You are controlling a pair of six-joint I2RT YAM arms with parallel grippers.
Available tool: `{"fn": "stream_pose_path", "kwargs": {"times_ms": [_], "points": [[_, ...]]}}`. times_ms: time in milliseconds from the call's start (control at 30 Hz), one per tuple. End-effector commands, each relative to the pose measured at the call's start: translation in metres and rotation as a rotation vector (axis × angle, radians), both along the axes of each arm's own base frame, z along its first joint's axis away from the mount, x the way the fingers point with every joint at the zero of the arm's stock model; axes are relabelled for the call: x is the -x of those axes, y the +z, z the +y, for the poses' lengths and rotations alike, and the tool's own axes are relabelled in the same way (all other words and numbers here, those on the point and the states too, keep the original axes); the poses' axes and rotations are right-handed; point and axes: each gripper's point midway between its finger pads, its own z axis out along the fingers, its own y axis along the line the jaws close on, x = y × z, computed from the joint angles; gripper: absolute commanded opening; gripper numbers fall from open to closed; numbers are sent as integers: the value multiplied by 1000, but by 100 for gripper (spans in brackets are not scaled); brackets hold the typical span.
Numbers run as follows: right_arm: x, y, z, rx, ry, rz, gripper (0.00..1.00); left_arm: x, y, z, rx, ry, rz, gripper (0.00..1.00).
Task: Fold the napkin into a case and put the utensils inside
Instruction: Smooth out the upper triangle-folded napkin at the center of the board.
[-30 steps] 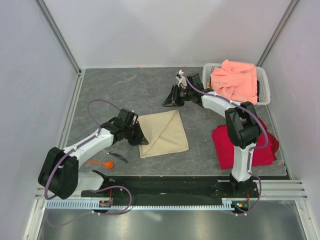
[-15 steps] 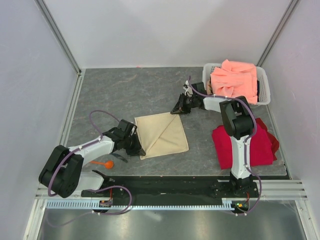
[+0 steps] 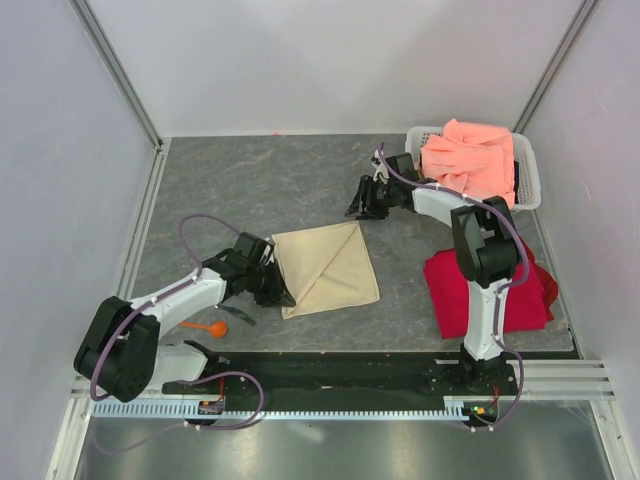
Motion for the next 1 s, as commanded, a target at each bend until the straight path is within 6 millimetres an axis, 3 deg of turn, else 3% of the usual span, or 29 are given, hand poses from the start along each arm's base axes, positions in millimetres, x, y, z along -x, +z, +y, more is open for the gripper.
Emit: {"fn": "stream_pose_path", "kwargs": {"times_ms": [0,67,300,400,533,733,967], "points": [[0,50,-14,60,-38,-115,53,-9,35,-14,64,-77,-59,12],[12,49,-17,67,-38,-101,52,-13,40,-18,80,-74,-72,12],[38,30,-20,71,-20,-57,16,-15,41,-36,181,-98,-62,8],[43,21,-18,57,-16,-37,9,-10,40,-51,199,-158,-65,8],[46,11,-12,51,-2,-15,7,-6,27,-57,152,-182,-52,7],[48,-2,-10,59,0,-1,6,-1,0,-44,69,-161,-19,6],[50,-26,-22,132,-27,16,5,6,-24,-31,4,-133,18,5]]}}
